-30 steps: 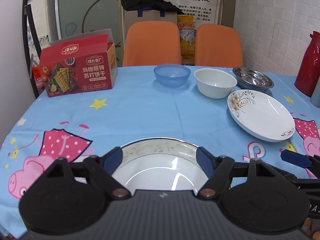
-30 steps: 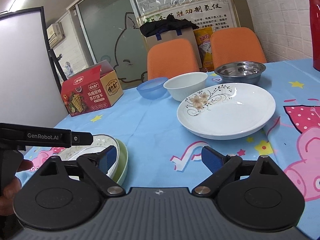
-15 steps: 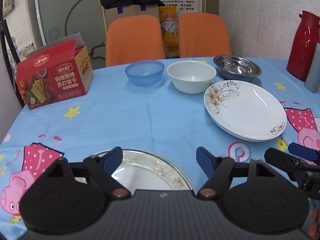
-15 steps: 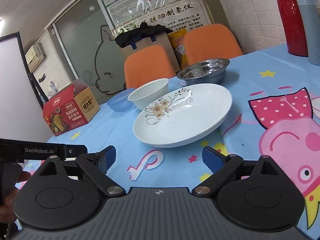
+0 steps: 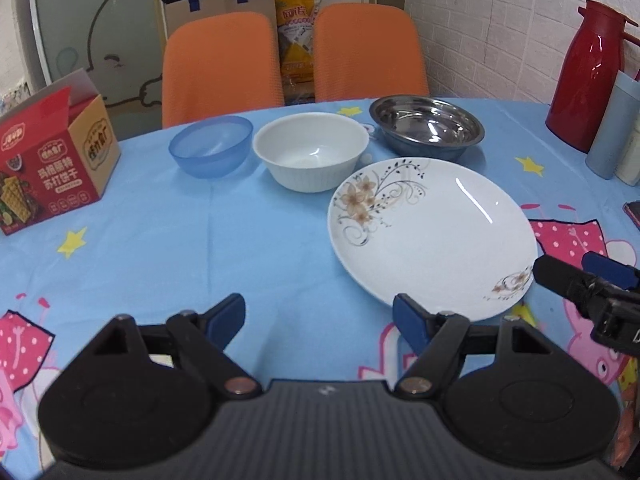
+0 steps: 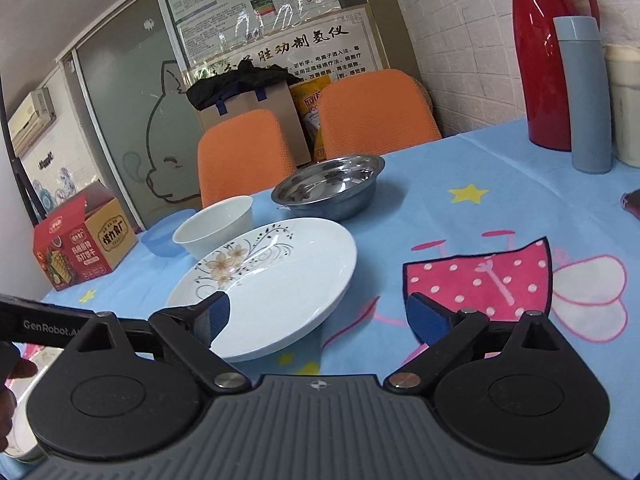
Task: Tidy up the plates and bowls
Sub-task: 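Move both grippers to the rim of the floral white plate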
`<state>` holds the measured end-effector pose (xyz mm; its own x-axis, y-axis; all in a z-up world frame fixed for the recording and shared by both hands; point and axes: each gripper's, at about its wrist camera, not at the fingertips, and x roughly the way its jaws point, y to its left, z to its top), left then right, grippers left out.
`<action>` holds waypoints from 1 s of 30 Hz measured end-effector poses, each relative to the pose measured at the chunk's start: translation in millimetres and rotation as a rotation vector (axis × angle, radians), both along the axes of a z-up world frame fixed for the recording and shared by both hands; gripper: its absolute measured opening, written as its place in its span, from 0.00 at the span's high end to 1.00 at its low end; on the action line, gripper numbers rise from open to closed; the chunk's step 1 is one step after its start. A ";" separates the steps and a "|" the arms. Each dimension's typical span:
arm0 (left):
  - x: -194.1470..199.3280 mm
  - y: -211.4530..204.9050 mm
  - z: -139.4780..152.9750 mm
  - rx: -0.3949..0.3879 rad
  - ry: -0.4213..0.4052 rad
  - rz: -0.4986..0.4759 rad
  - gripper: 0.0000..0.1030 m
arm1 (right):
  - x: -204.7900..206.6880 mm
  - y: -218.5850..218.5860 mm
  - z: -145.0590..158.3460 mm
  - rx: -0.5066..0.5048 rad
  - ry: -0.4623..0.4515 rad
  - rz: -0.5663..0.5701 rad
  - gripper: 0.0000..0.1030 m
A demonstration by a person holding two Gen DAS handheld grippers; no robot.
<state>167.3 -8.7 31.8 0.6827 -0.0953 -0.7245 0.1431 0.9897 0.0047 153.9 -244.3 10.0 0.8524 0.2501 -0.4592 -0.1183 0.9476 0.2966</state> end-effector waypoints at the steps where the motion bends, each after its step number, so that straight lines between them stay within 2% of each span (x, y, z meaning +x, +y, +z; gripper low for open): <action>1: 8.8 -3.5 0.9 -0.011 0.007 -0.009 0.27 | 6.1 -0.3 1.2 -0.026 0.012 0.006 0.00; 6: 53.6 -15.3 -7.5 -0.037 0.072 -0.028 0.27 | 34.6 3.5 -2.2 -0.131 0.062 0.053 0.00; 12: 89.8 -12.4 -20.8 -0.112 0.119 -0.017 0.27 | 64.4 11.6 -7.8 -0.161 0.120 0.085 0.00; 16: 102.9 -15.4 -33.0 -0.103 0.151 -0.013 0.27 | 78.6 22.3 -13.7 -0.188 0.152 0.122 0.00; 25: 104.0 -12.4 -36.1 -0.103 0.107 -0.029 0.27 | 84.2 38.9 -20.0 -0.248 0.140 0.147 0.00; 30: 100.7 -12.1 -37.4 -0.105 0.085 -0.029 0.28 | 86.9 40.7 -20.4 -0.244 0.132 0.145 0.00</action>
